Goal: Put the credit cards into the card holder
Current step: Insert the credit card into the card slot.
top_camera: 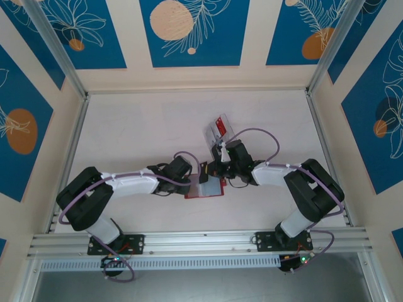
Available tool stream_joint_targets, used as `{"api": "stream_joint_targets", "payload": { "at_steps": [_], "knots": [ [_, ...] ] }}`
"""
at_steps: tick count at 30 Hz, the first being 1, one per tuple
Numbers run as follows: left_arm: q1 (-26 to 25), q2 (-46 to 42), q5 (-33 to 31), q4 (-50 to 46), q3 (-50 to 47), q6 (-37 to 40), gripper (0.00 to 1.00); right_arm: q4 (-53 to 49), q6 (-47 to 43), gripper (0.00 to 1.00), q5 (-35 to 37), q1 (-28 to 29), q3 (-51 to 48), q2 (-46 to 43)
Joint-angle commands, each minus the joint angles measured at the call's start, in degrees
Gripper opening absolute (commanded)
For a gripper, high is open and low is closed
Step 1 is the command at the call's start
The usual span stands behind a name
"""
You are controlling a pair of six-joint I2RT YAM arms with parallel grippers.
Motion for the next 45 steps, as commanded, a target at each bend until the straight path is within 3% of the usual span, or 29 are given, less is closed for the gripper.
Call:
{"api": "stream_joint_targets", "payload": {
  "at_steps": [1,13,45],
  "knots": [
    [-0.51,3.03,1.65,-0.66,-1.95,-1.0,0.29,3.43,2.18,0.0,-4.0,-0.69,-1.24,1.34],
    [-0.51,2.99,1.57,-0.45,-2.24,-1.07,0.29,8.25,5.62,0.0,-7.37,-0.91,-3.8,2.01],
    [-0.46,3.13,1.57,-0.71,-2.05,-1.06,0.29,9.92,7.99,0.0,-4.38,2.12,-11.88,0.78]
  ]
}}
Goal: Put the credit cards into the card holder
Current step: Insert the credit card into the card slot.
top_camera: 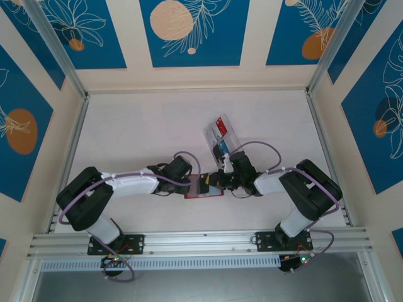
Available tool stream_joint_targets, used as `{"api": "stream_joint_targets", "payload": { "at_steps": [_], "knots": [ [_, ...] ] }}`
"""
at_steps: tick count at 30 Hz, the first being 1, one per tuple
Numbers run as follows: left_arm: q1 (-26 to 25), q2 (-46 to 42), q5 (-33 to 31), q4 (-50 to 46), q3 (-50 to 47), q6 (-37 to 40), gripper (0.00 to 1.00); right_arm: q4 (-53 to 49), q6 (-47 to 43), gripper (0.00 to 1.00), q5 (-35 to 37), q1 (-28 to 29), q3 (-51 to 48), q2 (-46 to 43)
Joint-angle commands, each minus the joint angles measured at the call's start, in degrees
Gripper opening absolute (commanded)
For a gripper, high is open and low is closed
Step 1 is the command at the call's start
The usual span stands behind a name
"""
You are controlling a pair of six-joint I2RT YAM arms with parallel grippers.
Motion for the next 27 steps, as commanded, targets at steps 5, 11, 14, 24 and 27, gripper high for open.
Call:
{"api": "stream_joint_targets", "payload": {
  "at_steps": [5,11,14,24,27],
  "knots": [
    [-0.42,3.3,1.72,-0.79,-2.0,-0.97,0.29,-3.48,0.28,0.0,0.62,0.72,-1.61,-0.54],
    [-0.53,3.45,1.9,-0.55,-2.06,-0.83,0.29,-3.73,0.05,0.0,0.51,1.38,-0.6,0.54],
    [-0.49,3.56,2.09,-0.4,-2.13,-0.93,0.28,-3.12,0.28,0.0,0.47,2.02,0.35,1.55],
    [-0.66,2.95,2.27,-0.17,-2.39,-1.19,0.28,-0.36,2.4,0.0,1.95,4.86,1.93,4.57],
    [-0.83,2.94,2.28,-0.09,-2.39,-1.29,0.28,1.82,3.43,0.0,2.84,6.37,1.99,6.03]
  ]
}}
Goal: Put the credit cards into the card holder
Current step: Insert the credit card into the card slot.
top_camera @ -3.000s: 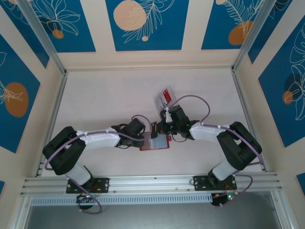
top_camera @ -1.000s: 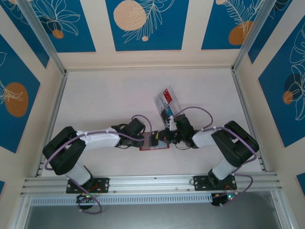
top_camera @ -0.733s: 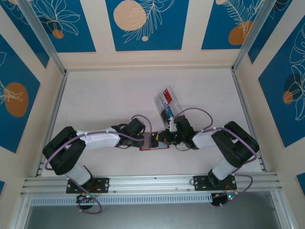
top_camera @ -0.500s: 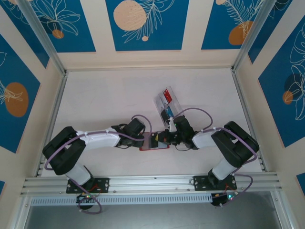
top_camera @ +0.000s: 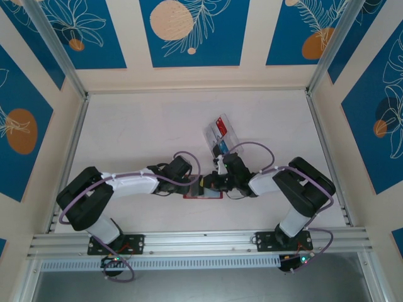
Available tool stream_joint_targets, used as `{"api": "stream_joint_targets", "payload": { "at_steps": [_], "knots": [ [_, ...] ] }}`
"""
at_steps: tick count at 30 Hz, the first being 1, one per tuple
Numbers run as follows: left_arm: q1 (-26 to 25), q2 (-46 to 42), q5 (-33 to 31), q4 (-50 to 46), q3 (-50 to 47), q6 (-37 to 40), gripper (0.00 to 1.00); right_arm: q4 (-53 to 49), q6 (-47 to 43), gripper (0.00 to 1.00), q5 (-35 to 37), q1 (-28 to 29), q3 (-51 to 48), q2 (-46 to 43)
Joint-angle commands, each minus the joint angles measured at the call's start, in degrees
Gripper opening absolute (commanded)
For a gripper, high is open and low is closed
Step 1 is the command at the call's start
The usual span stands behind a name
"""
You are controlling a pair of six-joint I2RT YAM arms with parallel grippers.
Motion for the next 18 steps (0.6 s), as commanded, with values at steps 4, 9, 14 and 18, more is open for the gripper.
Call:
{"api": "stream_joint_targets", "payload": {
  "at_steps": [4,9,14,18],
  "knots": [
    [-0.71,2.7,2.36,-0.26,-2.52,-1.0,0.28,1.4,2.59,0.0,2.5,3.47,0.32,4.53],
    [-0.69,1.21,2.02,-0.47,-3.21,-1.54,0.28,2.12,2.91,0.0,4.26,4.5,-0.32,3.53],
    [-0.64,-1.3,1.35,-1.42,-3.9,-1.71,0.28,-10.57,-1.61,0.04,4.27,4.49,3.8,-1.09],
    [-0.6,-3.38,2.77,-1.02,-4.34,-1.57,0.29,-19.47,-4.68,0.11,2.32,4.5,7.24,-3.54]
  ]
}}
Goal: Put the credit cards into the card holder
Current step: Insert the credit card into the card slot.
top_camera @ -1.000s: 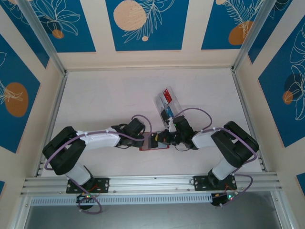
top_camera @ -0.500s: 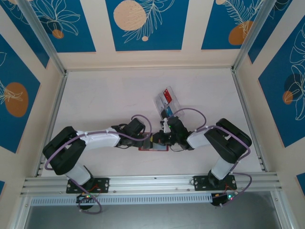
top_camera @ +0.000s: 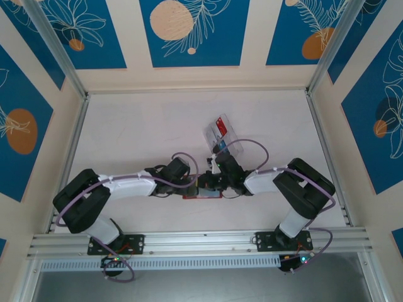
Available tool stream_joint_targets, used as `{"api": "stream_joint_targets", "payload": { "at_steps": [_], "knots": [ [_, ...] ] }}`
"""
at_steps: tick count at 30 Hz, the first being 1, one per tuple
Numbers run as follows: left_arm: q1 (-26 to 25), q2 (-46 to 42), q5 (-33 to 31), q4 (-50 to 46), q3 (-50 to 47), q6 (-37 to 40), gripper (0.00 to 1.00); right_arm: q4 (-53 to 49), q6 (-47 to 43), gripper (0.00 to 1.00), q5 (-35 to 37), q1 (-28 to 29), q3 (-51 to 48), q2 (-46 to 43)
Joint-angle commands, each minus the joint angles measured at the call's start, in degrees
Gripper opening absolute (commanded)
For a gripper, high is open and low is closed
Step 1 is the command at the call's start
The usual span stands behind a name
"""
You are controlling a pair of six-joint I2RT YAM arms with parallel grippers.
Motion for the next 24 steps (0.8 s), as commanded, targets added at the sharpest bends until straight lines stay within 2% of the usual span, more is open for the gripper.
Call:
{"api": "stream_joint_targets", "payload": {
  "at_steps": [1,3,7,16,24],
  "knots": [
    [-0.49,-1.22,2.64,-3.13,-1.82,-0.69,0.29,-12.5,-4.46,0.13,-1.88,0.69,2.58,-2.23],
    [-0.53,-1.35,2.65,-3.12,-1.82,-0.79,0.3,-16.22,-5.81,0.21,-2.8,0.75,4.52,-2.43],
    [-0.42,-1.54,2.6,-2.84,-2.16,-1.02,0.3,-20.84,-7.89,0.28,-4.64,0.45,6.94,-2.46],
    [0.14,-3.58,3.06,-3.67,-2.95,-0.51,0.31,-26.93,-10.61,0.3,-5.6,0.13,9.72,-4.31],
    [0.57,-6.05,4.69,-2.68,-4.36,-0.28,0.32,-37.21,-14.18,0.29,0.44,-0.22,13.07,-6.79]
  ]
}}
